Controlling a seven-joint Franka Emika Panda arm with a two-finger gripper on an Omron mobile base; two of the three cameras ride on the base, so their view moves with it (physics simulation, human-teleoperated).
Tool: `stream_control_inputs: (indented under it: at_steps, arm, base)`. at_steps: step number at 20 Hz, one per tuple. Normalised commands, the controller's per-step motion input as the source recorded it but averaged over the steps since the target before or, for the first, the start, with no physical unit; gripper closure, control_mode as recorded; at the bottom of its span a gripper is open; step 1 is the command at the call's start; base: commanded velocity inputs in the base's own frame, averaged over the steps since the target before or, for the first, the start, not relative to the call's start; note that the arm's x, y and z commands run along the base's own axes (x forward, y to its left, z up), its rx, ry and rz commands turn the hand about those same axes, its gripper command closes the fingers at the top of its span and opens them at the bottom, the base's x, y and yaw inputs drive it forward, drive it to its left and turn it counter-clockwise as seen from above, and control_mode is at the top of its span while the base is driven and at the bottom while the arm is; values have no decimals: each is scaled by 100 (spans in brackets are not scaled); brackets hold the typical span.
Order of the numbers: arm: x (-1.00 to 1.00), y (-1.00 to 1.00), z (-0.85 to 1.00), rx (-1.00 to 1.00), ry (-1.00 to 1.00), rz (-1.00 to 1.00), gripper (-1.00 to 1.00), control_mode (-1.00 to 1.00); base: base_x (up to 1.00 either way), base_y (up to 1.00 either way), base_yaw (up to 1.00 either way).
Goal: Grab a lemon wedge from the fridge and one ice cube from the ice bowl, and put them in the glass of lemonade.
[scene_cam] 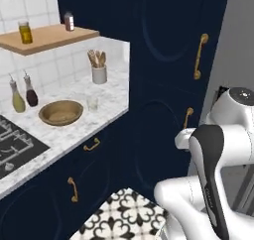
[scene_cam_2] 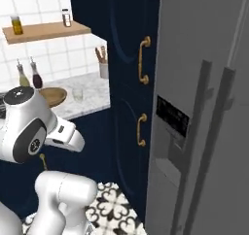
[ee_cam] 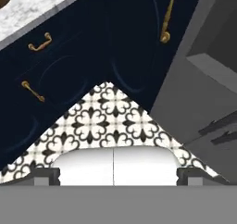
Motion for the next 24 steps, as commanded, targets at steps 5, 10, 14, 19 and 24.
stream_control_inputs:
  at_steps: [5,10,14,19,24]
  arm:
    - [0,0,0,0,0,0,-100,100]
    - [0,0,0,0,0,0,-100,100]
    - [0,0,0,0,0,0,-100,100]
    - [0,0,0,0,0,0,-100,100]
    - [0,0,0,0,0,0,-100,100]
  base:
    - [-69,-8,-59]
    - [-69,-1,-60]
    - [-53,0,-58]
    - [-34,0,-54]
    - [-27,2,-51]
